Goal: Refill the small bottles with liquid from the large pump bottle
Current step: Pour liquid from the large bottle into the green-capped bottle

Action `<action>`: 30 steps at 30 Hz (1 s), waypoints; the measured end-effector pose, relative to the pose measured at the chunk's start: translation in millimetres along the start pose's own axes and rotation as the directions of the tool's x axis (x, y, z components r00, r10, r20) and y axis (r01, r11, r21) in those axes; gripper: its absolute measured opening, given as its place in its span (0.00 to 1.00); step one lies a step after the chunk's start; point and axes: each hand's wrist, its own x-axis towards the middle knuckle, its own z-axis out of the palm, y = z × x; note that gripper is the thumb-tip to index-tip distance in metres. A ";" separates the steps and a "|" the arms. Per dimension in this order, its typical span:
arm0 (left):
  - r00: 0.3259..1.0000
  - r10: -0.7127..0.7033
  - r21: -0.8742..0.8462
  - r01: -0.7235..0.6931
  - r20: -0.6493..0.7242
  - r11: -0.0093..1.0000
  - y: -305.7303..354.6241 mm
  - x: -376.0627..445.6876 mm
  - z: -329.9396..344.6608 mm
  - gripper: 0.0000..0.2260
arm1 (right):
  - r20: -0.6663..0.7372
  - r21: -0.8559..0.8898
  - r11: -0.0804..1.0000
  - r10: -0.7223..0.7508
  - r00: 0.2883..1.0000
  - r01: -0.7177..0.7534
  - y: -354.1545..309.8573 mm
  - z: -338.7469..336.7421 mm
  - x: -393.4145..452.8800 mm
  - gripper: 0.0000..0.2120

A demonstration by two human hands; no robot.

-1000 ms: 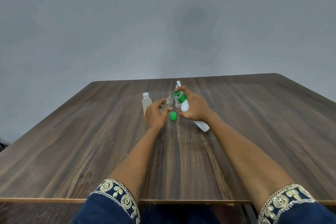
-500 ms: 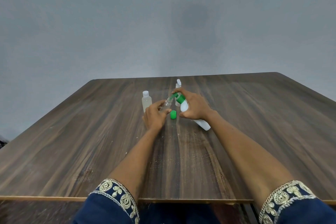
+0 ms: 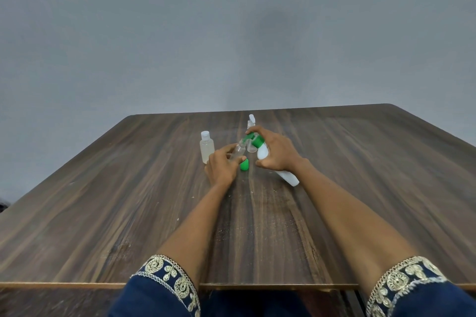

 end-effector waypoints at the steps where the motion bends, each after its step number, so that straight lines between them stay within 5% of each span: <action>1: 1.000 0.001 0.004 -0.001 0.003 1.000 0.6 0.3 0.6 0.19 | 0.000 0.004 1.000 0.006 1.000 -0.006 0.2 -0.5 -0.1 0.33; 30: 0.999 0.029 0.029 -0.031 0.045 0.999 -0.3 8.7 4.6 0.18 | 0.014 -0.014 1.000 -0.012 1.000 0.012 2.2 -6.0 -4.8 0.33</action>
